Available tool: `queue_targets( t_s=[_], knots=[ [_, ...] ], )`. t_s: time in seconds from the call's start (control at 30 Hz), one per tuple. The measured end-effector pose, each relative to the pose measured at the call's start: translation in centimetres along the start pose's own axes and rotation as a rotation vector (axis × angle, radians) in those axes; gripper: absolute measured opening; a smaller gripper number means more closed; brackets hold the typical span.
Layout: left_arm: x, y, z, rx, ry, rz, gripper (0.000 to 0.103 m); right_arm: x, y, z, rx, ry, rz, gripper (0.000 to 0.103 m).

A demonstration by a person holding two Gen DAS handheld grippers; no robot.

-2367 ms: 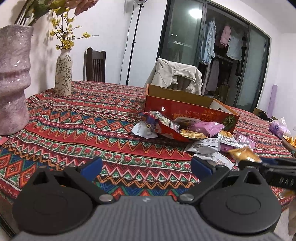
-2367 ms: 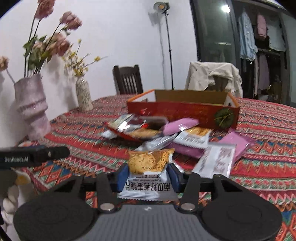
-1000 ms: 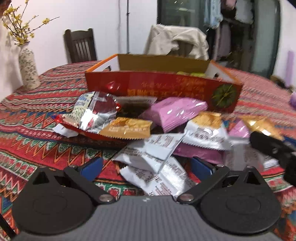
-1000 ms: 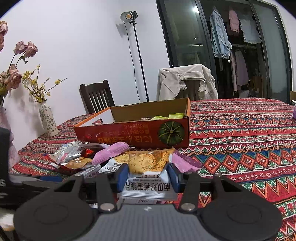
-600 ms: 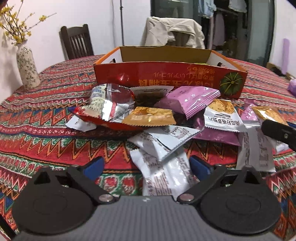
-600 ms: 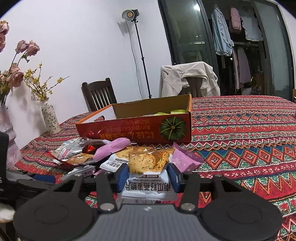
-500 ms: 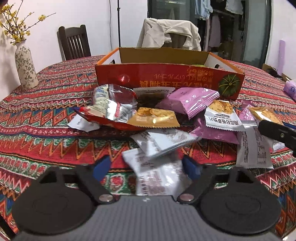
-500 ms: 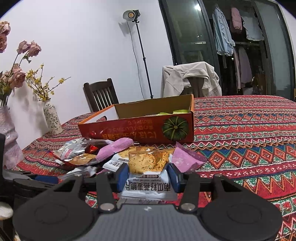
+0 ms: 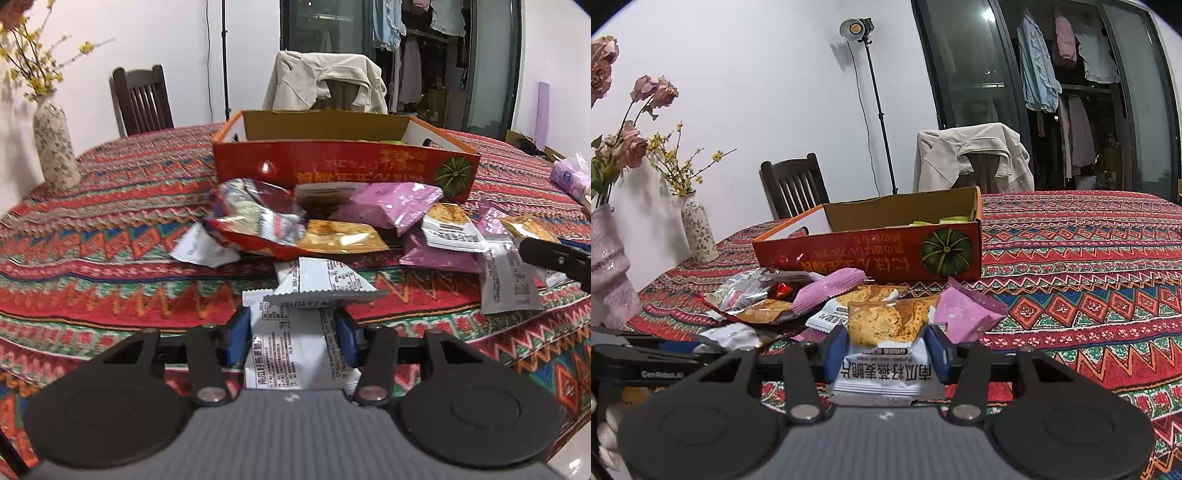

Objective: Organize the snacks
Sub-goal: 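Grasp another white printed wrapper with the left gripper, then carry both white wrappers into the cardboard box and open both grippers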

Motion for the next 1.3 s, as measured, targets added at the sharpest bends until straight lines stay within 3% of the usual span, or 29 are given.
queue_targets(
  t_s=[0.33,0.73,0.97,1.3],
  knots=[
    [-0.7,2.1,-3.6,-0.117,-0.023,0.105,0.05,0.9,0.2,-0.5,-0.007,0.0,-0.018,0.047],
    [-0.7,5.1,-4.8,-0.221,-0.067,0.083,0.05,1.8,1.6,-0.9,-0.037,-0.009,-0.039,0.047],
    [-1.2,10.2,-4.3,-0.304,-0.096,0.086,0.05,2.5,5.2,0.0,-0.084,-0.012,-0.023,0.047],
    [-1.2,15.9,-0.6,-0.346,-0.111,0.062,0.05,2.9,11.8,3.6,-0.127,-0.071,0.001,0.047]
  ],
)
Point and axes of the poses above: each gripper's, at about its wrist camera, not at the fingertips, and z roughly the way its jaws point, x to its left, y to its top, the point moved 4 cm from there along z, roughly the way its jaws point, and after that the axes turned 13 degrees about -y, right-handed, at the moved point
